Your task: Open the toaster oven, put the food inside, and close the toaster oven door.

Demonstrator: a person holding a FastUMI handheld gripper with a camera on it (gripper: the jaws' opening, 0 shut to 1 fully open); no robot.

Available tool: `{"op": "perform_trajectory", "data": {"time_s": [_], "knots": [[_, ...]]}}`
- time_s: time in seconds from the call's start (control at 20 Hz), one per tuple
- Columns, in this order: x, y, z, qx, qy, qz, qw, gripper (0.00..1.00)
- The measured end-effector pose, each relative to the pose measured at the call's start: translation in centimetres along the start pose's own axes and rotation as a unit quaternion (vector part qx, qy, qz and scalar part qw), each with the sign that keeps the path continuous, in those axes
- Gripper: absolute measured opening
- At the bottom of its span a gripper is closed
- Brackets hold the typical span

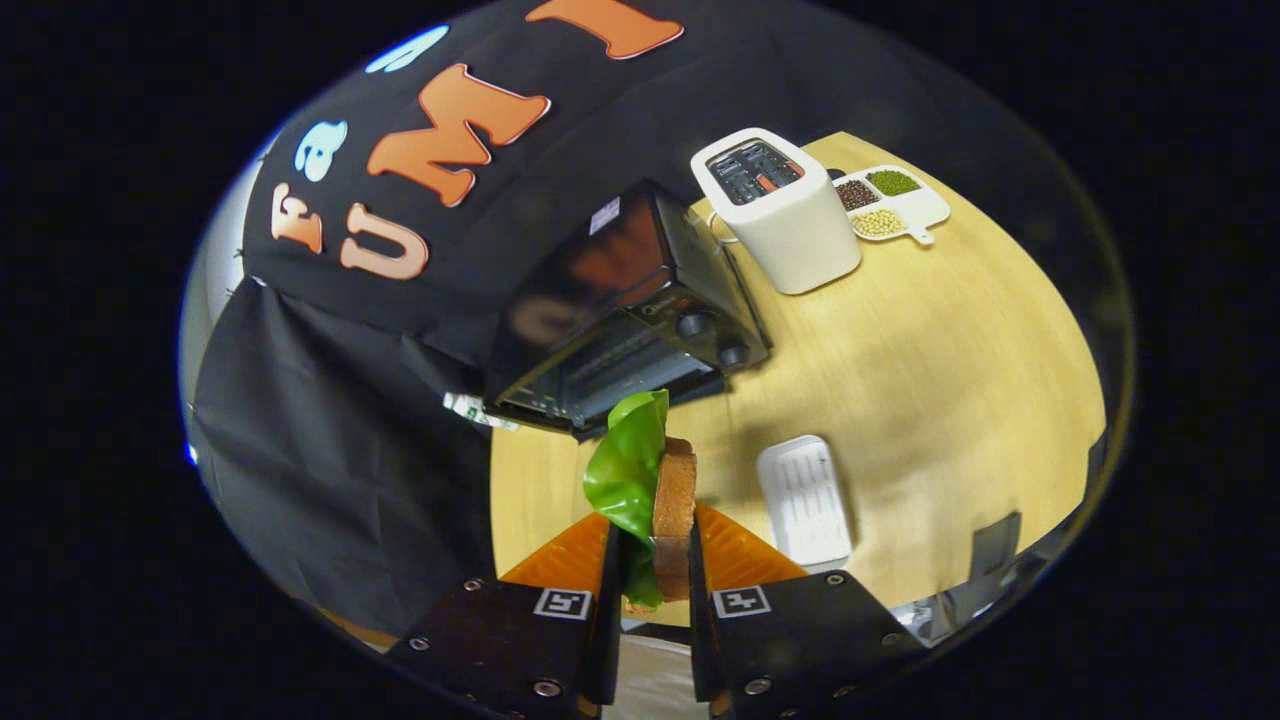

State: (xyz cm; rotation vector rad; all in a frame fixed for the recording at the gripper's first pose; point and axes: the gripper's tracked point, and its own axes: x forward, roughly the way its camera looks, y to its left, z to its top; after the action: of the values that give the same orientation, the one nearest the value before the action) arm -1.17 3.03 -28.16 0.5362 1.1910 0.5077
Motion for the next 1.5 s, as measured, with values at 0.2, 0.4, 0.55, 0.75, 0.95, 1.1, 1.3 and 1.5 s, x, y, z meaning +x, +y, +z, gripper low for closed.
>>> {"op": "perform_trajectory", "data": {"time_s": [0.2,0.4,0.55,0.75,0.95,1.1,1.3,1.5], "knots": [[3.7,2.8,0.5,0.053,-0.060,0.031,0.996,0.30],[7.7,3.6,0.9,0.126,-0.114,0.051,0.984,0.30],[10.7,2.5,2.0,0.193,-0.162,0.051,0.966,0.30],[13.5,2.1,3.2,0.266,-0.234,0.062,0.933,0.30],[17.3,2.9,3.3,0.291,-0.259,0.060,0.919,0.30],[19.0,3.9,4.0,0.315,-0.275,0.071,0.905,0.30],[22.0,4.4,5.1,0.350,-0.281,0.068,0.891,0.30],[24.0,4.9,6.2,0.377,-0.295,0.058,0.876,0.32]]}}
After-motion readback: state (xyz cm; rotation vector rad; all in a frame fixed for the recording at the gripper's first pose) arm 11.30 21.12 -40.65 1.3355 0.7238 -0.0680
